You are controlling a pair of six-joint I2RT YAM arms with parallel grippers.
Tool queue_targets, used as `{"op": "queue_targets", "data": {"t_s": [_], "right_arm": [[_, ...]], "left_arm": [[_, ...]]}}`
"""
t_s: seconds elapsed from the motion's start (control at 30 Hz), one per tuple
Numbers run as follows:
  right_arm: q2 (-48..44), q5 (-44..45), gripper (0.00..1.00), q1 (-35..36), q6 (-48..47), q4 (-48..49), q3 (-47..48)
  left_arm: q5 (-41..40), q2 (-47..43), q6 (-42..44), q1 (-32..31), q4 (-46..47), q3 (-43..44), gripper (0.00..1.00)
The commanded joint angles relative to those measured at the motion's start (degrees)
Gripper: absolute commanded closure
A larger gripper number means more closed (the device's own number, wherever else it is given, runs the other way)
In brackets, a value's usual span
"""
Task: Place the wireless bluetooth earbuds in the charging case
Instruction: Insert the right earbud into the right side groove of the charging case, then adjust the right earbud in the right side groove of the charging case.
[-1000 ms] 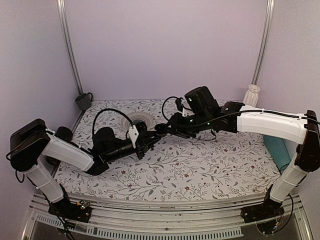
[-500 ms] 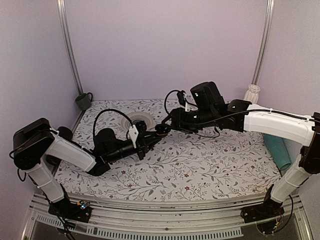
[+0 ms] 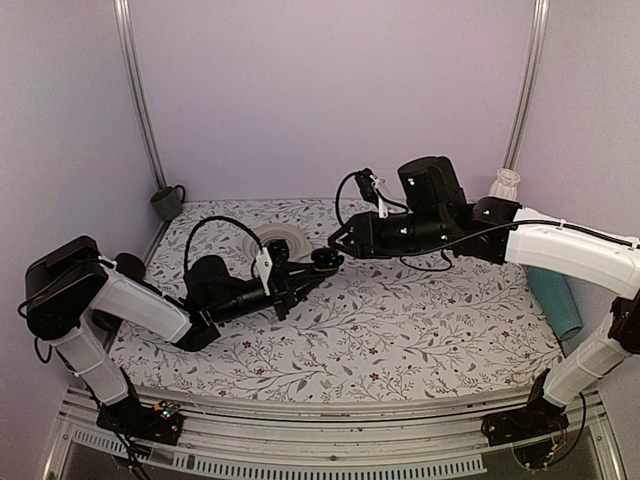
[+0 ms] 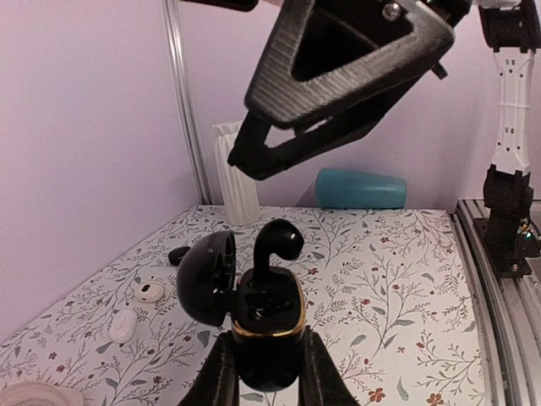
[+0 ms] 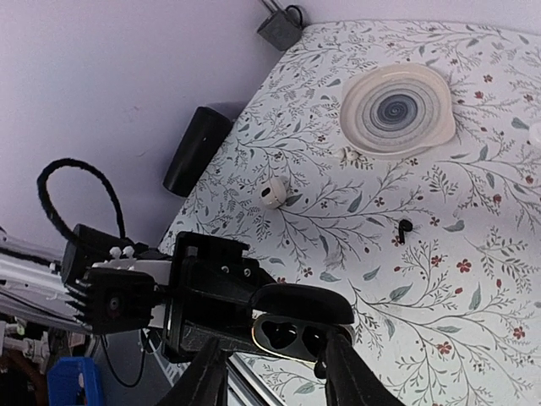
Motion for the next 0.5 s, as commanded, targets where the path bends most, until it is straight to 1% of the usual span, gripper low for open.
{"op": "queue_targets", "data": {"t_s": [0.0,0.17,0.27,0.47], "right_arm": [[-4.7,-4.6,0.62,-0.2,-11.1,1.6,-1.6],[-7.2,-10.0,0.66,-1.1,-16.3,1.3,-2.9],[-8.6,-11.1,0.68,-1.1,-18.1,0.8,-3.7],[-7.9,-14.0,0.77,-1.1,-21.3,0.1,-3.8]], "left_arm": [[4.9,-2.6,-2.5,1.2,3.7,-1.1,1.00],[9.0,-5.0,-4.6,2.6,5.1,-2.6,1.00],[10.9,-5.8,-6.2,3.2,6.2,-3.3,1.00],[13.0,-6.2,-8.4,3.8,8.2,-3.6,1.00]]}}
